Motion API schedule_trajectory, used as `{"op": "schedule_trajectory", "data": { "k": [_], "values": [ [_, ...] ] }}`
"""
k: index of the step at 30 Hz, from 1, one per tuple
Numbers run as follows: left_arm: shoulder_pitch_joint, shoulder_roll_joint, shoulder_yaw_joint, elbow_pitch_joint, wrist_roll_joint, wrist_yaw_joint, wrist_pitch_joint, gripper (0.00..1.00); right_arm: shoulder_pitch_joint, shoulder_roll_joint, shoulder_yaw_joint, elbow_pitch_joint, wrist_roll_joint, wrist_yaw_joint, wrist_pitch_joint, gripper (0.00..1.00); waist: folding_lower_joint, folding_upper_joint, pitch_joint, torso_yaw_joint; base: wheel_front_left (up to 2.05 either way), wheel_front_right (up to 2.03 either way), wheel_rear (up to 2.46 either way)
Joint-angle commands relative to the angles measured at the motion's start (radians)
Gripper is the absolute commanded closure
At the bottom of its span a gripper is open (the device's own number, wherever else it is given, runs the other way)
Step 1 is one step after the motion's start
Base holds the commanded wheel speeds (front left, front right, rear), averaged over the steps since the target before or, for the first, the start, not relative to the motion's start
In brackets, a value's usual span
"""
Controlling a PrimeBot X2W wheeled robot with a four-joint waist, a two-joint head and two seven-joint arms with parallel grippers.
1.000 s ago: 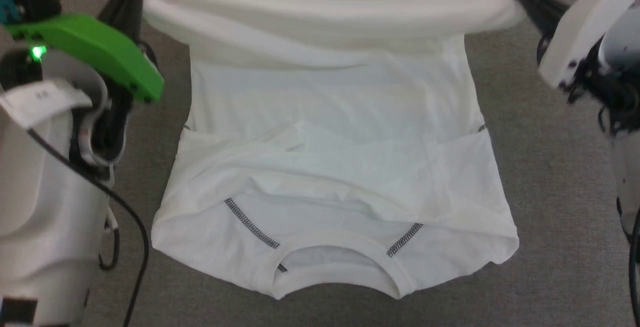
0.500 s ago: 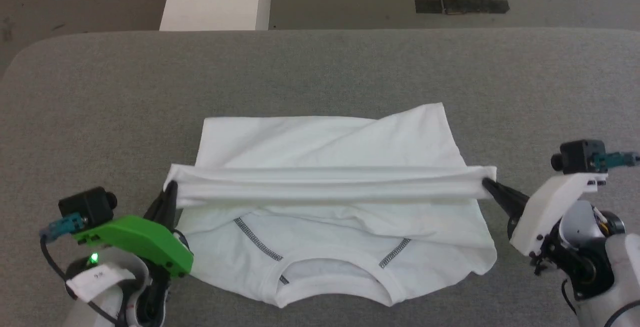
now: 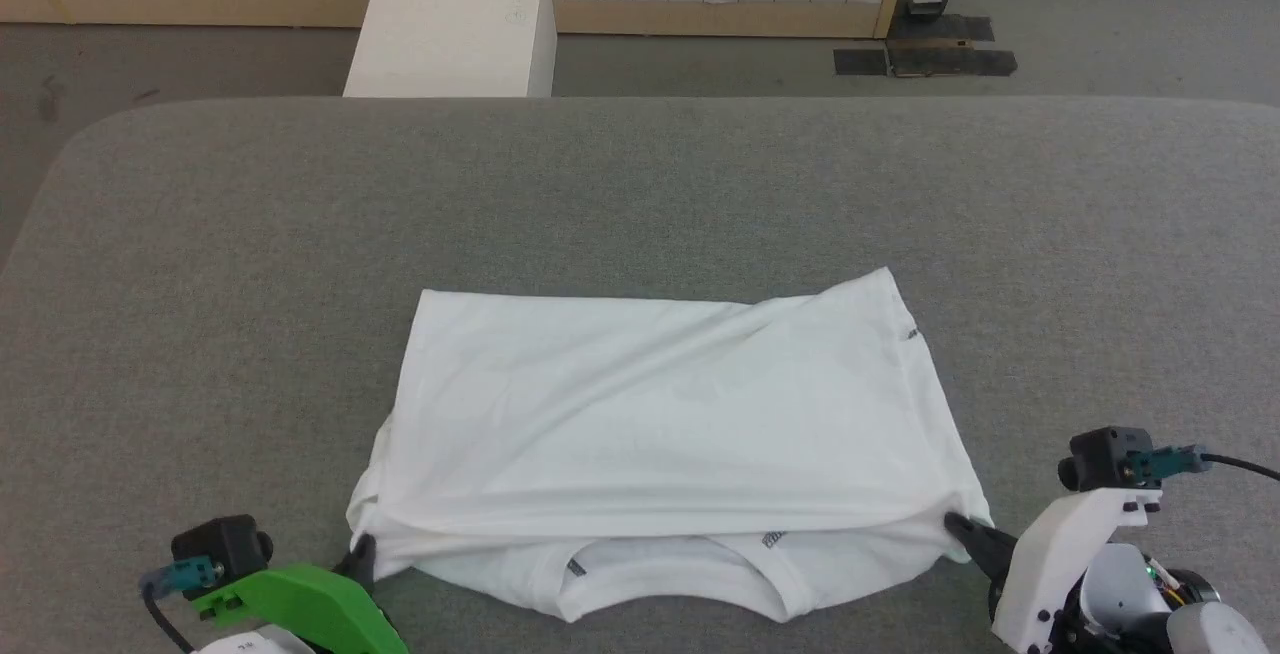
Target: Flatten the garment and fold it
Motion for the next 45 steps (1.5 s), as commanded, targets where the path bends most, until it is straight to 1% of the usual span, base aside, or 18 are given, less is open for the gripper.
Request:
{"op": "schedule_trajectory", "data": {
  "k": [1,4,5,6,7,8,9,15,19,22,24,25,26,29,32,35,40,45],
  "values": [
    [0.011,0.001,-0.008,0.012,0.009,0.007,0.012,1.0,0.016,-0.003,0.002,0.007,-0.018,-0.002,0.006,1.0,0.0001,0.0,-0.002,0.001,0.0,0.0,0.0],
    [0.009,-0.008,-0.016,0.041,-0.001,0.016,0.034,0.97,0.03,0.0,0.012,0.017,-0.043,-0.002,0.028,1.0,0.0001,0.0,-0.007,-0.003,0.0,0.0,0.0],
    [0.008,-0.011,-0.018,0.047,-0.007,0.015,0.041,0.64,0.033,0.0,0.017,0.019,-0.048,-0.002,0.039,1.0,0.0001,0.0,-0.008,-0.004,0.0,0.0,0.0],
    [0.006,-0.011,-0.019,0.054,-0.008,0.016,0.044,0.0,0.036,0.0,0.025,0.019,-0.053,-0.002,0.051,1.0,0.0001,0.0,-0.009,-0.006,0.0,0.0,0.0],
    [0.005,-0.012,-0.018,0.058,-0.01,0.018,0.047,0.0,0.037,-0.001,0.031,0.015,-0.057,-0.002,0.057,0.96,0.0001,0.0,-0.011,-0.008,0.0,0.0,0.0],
    [0.005,-0.011,-0.019,0.063,-0.014,0.022,0.056,0.0,0.039,-0.003,0.038,0.007,-0.06,-0.002,0.061,0.3,0.0001,0.0,-0.013,-0.01,0.0,0.0,0.0],
    [0.004,-0.008,-0.019,0.064,-0.014,0.025,0.063,0.0,0.04,-0.006,0.045,-0.001,-0.063,-0.002,0.063,0.0,0.0001,0.0,-0.015,-0.011,0.0,0.0,0.0],
    [0.025,0.035,0.017,0.015,-0.007,0.083,0.088,0.0,0.092,-0.031,0.019,-0.141,-0.042,-0.002,0.123,0.0,0.0001,0.0,-0.038,-0.009,0.0,0.0,0.0],
    [0.04,0.076,0.072,-0.078,0.022,0.117,0.036,0.0,0.113,-0.032,-0.086,-0.298,-0.041,-0.002,0.163,0.0,0.0001,0.0,-0.05,-0.012,0.0,0.0,0.0],
    [0.018,0.097,0.107,-0.141,0.065,0.112,-0.055,0.0,0.085,-0.017,-0.15,-0.374,-0.058,-0.002,0.192,0.0,0.0001,0.0,-0.054,-0.015,0.0,0.0,0.0],
    [-0.011,0.106,0.11,-0.171,0.108,0.086,-0.138,0.0,0.053,-0.014,-0.17,-0.389,-0.083,-0.002,0.214,0.0,0.0001,0.0,-0.053,-0.014,0.0,0.0,0.0],
    [-0.048,0.111,0.103,-0.191,0.164,0.052,-0.243,0.0,0.015,0.001,-0.188,-0.374,-0.113,-0.002,0.23,0.0,0.0001,0.0,-0.048,-0.011,0.0,0.0,0.0],
    [-0.068,0.11,0.095,-0.195,0.195,0.031,-0.305,0.0,-0.006,0.001,-0.189,-0.361,-0.146,-0.002,0.235,0.0,0.0001,0.0,-0.045,-0.008,0.0,0.0,0.0],
    [-0.113,0.102,0.062,-0.191,0.279,-0.009,-0.399,0.0,-0.065,0.018,-0.177,-0.3,-0.21,-0.002,0.243,0.0,0.0001,0.0,-0.024,-0.002,0.0,0.0,0.0],
    [-0.15,0.084,0.03,-0.189,0.383,-0.038,-0.423,0.0,-0.13,0.034,-0.136,-0.211,-0.246,-0.002,0.254,0.0,0.0001,0.0,0.002,0.002,0.0,0.0,0.0],
    [-0.175,0.051,0.031,-0.212,0.478,-0.05,-0.425,0.0,-0.189,0.038,-0.089,-0.127,-0.279,-0.002,0.255,0.0,0.0001,0.0,0.032,0.004,0.0,0.0,0.0],
    [-0.18,-0.015,0.042,-0.201,0.556,-0.083,-0.425,0.0,-0.28,0.022,0.004,0.027,-0.341,-0.002,0.239,0.0,0.0001,0.0,0.072,0.009,0.0,0.0,0.0],
    [-0.178,-0.062,0.073,-0.181,0.583,-0.112,-0.425,0.0,-0.329,0.011,0.095,0.148,-0.368,-0.002,0.224,0.0,0.0001,0.0,0.093,0.011,0.0,0.0,0.0]
  ]
}}
